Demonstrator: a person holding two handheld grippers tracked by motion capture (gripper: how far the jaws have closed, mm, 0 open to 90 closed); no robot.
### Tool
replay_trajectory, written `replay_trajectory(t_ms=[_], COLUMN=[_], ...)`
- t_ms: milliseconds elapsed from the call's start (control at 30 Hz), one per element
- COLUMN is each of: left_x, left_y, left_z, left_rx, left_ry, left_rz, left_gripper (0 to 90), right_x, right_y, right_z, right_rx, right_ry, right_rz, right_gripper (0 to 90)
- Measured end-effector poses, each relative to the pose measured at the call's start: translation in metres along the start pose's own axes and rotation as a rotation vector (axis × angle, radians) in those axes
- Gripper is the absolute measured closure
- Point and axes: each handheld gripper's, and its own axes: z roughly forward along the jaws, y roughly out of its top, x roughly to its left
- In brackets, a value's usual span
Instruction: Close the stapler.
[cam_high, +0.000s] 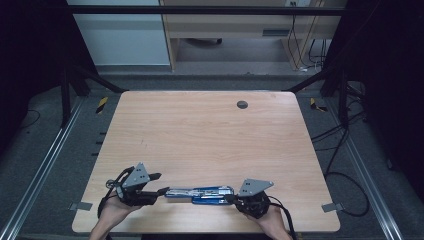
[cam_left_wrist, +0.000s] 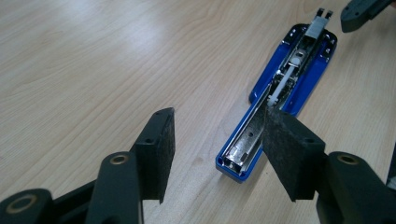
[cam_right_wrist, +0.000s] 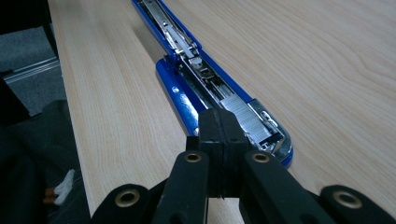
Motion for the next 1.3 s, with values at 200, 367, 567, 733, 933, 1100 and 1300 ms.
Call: replay_trajectory(t_ms=[200, 367, 567, 733, 933, 1100, 1300], left_x=[0.002, 0.002, 0.003, 0.003, 0.006, 0.007, 0.007], left_y=[0.003, 0.002, -0.002, -0.002, -0.003, -0.003, -0.003], left_z=[0.008, 0.018, 0.029, 0.035, 0.041, 0.048, 0.052], left_rx=[0.04, 0.08, 0.129, 0.174, 0.184, 0.215, 0.219], left_ry=[-0.074, -0.113, -0.168, -0.186, -0.215, -0.222, -0.227], left_rz=[0.044, 0.073, 0.107, 0.147, 0.154, 0.173, 0.186], left_gripper=[42.2, 41.4, 41.6, 42.3, 45.1, 48.4, 52.6], right_x=[0.001, 0.001, 0.0, 0.0, -0.001, -0.002, -0.003], right_y=[-0.002, -0.003, -0.004, -0.005, -0.005, -0.005, -0.006], right_z=[0.003, 0.005, 0.006, 0.007, 0.006, 0.006, 0.008], right_rx=[0.015, 0.02, 0.031, 0.038, 0.035, 0.04, 0.048], right_ry=[-0.005, -0.001, 0.0, -0.001, -0.002, -0.004, -0.003], right_rz=[0.009, 0.009, 0.015, 0.013, 0.014, 0.014, 0.016], right_gripper=[90.0, 90.0, 90.0, 90.0, 90.0, 90.0, 90.0])
